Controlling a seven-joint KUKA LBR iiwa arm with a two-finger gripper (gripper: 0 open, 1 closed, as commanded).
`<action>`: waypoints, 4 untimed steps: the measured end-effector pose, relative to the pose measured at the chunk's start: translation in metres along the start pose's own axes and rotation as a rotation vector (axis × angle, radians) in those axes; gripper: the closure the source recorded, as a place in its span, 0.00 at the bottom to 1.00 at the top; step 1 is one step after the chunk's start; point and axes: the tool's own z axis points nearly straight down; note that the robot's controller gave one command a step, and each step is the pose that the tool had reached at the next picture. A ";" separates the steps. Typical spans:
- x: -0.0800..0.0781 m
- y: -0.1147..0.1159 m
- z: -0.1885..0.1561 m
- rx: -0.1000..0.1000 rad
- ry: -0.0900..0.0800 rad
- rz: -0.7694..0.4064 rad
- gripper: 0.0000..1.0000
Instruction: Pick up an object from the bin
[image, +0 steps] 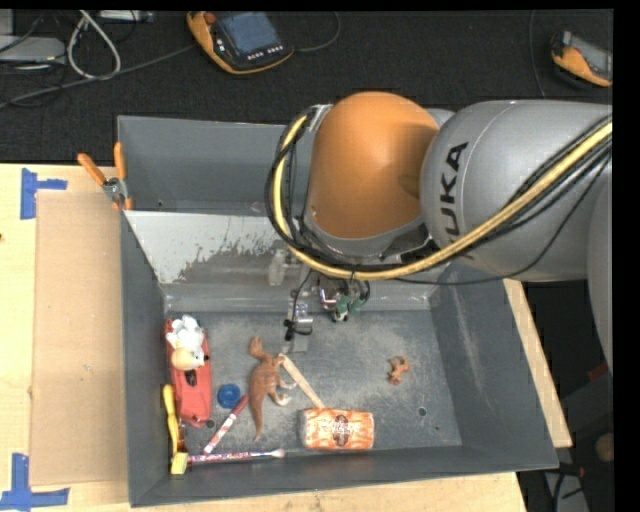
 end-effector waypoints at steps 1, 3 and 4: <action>-0.002 -0.001 -0.004 -0.001 -0.007 0.003 0.00; 0.032 -0.034 0.102 0.000 -0.014 -0.252 0.00; 0.041 -0.054 0.145 0.001 -0.013 -0.500 0.00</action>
Offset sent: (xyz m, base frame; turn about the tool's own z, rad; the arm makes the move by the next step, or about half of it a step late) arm -0.0455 -0.0631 -0.1068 -0.2938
